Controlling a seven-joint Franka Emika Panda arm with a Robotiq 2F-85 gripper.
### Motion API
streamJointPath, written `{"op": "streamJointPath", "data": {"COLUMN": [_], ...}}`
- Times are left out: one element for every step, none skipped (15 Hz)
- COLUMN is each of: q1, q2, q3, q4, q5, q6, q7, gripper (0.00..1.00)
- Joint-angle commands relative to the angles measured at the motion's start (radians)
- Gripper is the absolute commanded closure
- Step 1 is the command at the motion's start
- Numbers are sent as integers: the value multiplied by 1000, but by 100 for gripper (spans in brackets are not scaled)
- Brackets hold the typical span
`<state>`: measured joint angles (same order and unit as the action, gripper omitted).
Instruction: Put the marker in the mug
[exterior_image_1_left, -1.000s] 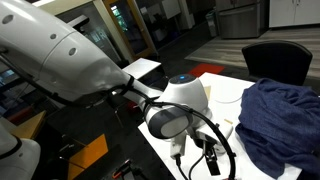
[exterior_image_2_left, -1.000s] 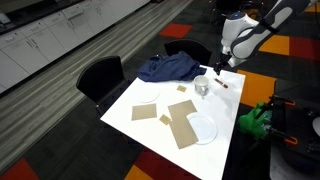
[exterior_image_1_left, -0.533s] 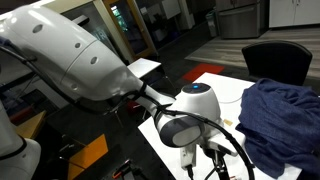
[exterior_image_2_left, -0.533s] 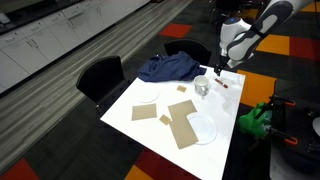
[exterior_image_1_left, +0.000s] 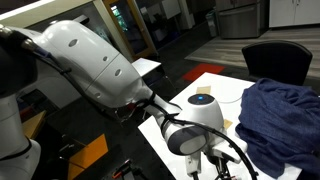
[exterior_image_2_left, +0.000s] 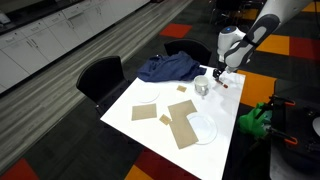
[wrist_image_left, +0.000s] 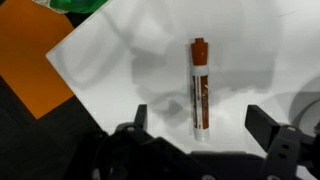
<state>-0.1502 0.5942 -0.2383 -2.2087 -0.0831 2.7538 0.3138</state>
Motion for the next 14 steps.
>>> {"op": "streamJointPath", "data": {"q1": [-2, -5, -3, -5, -7, -7, -7, -7, -7, -7, -6, -6, -7, -7], "q2": [46, 59, 67, 76, 85, 92, 98, 104, 109, 113, 119, 123, 128, 133], "q3": [1, 4, 2, 5, 7, 7, 7, 7, 6, 6, 5, 5, 5, 5], "q4": [20, 24, 25, 30, 34, 38, 42, 45, 48, 51, 55, 58, 61, 63], "q5": [35, 40, 40, 45, 51, 55, 60, 65, 66, 67, 68, 68, 69, 68], "q6": [43, 50, 54, 55, 56, 56, 54, 54, 55, 54, 54, 53, 53, 52], "q7": [-48, -51, -52, -61, -66, -68, -74, -79, -80, -79, -79, -79, -80, -80], "gripper": [0, 0, 0, 0, 0, 0, 0, 1, 11, 26, 31, 38, 47, 54]}}
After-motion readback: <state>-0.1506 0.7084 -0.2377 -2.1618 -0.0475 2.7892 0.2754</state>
